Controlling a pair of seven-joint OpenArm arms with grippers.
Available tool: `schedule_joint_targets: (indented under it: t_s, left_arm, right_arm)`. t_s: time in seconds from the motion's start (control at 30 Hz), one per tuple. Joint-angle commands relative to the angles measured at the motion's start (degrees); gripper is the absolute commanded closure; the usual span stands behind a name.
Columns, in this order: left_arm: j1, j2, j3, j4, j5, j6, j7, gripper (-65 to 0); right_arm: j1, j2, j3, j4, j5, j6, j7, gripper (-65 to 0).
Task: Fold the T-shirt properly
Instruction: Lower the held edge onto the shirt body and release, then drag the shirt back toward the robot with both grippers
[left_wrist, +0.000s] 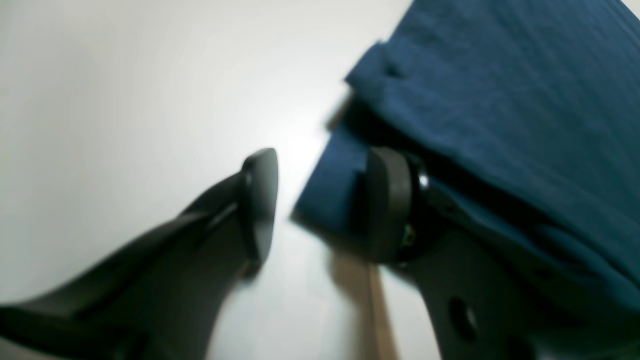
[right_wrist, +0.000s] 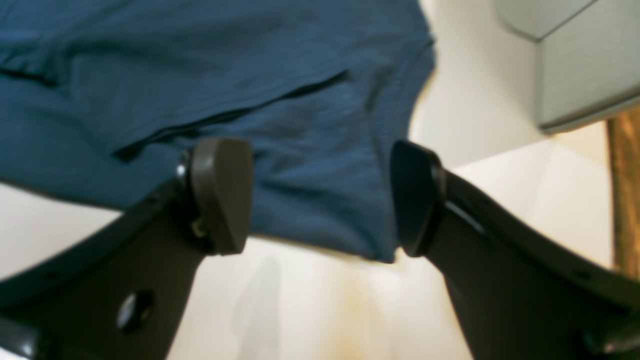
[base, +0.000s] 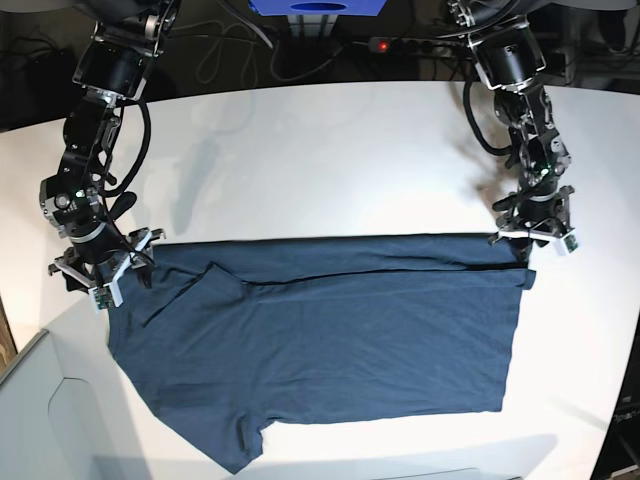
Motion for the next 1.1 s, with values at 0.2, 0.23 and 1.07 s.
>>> schedule_joint_targets:
  t_s: [0.2, 0.23, 1.07]
  left_arm:
    - [-0.3, -0.5, 0.0, -1.2, -0.3, -0.1, -1.2, -27.7]
    - [-0.3, -0.5, 0.0, -1.3, -0.3, -0.1, -1.2, -27.7]
    - [1.2, -0.4, -0.2, -0.4, -0.4, -0.2, -0.6, 0.0]
  right_arm:
    - [1.6, 0.7, 6.3, -0.8, 0.6, 0.2, 1.6, -41.9]
    - [1.6, 1.0, 6.4, -1.9, 0.6, 0.2, 1.6, -41.9]
    - [8.1, 5.3, 10.1, -26.6, 0.7, 0.2, 1.6, -0.2]
